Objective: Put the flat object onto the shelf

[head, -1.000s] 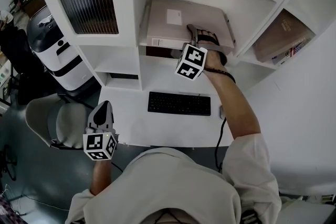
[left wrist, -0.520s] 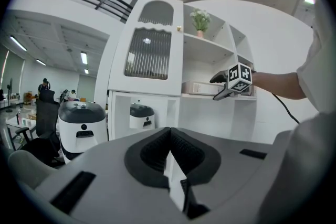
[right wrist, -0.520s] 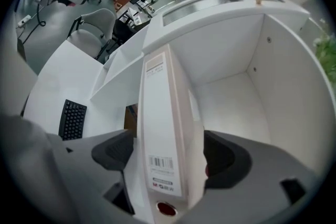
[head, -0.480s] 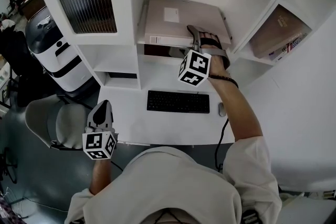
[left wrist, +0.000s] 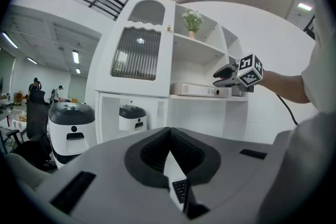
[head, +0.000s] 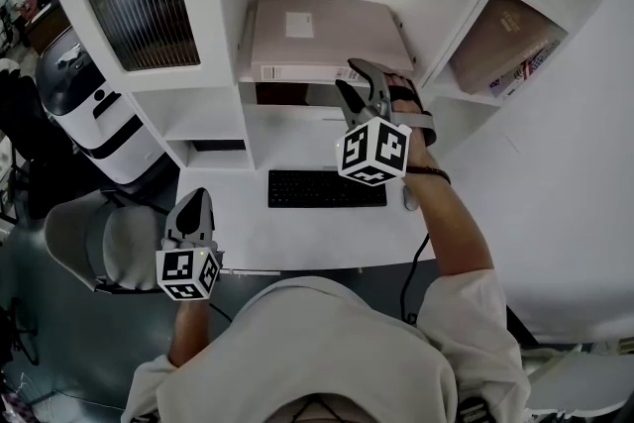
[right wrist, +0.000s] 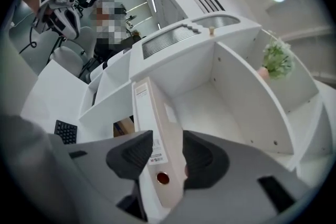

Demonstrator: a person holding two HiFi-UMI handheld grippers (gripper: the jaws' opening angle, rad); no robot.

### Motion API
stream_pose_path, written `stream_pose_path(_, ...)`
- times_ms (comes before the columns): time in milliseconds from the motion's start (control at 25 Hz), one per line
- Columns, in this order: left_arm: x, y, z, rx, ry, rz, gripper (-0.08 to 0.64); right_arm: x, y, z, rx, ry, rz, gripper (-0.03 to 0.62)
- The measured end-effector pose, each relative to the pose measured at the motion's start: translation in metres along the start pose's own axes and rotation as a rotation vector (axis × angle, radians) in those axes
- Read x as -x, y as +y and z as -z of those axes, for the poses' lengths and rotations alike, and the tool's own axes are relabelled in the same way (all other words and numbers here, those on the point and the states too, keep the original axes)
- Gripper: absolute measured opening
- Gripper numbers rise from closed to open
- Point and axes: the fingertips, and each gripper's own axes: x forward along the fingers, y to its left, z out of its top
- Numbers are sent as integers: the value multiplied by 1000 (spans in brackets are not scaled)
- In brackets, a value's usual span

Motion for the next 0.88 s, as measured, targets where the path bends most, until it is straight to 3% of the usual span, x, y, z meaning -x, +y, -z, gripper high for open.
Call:
stream_pose_path(320,1,-11,0,-5,3,19,-8,26,-6,3,-103,-37,58,147)
stream_pose_path(880,9,-19,-2,-14,-2,33,-8,68,-13,7,-414,-128,173,15)
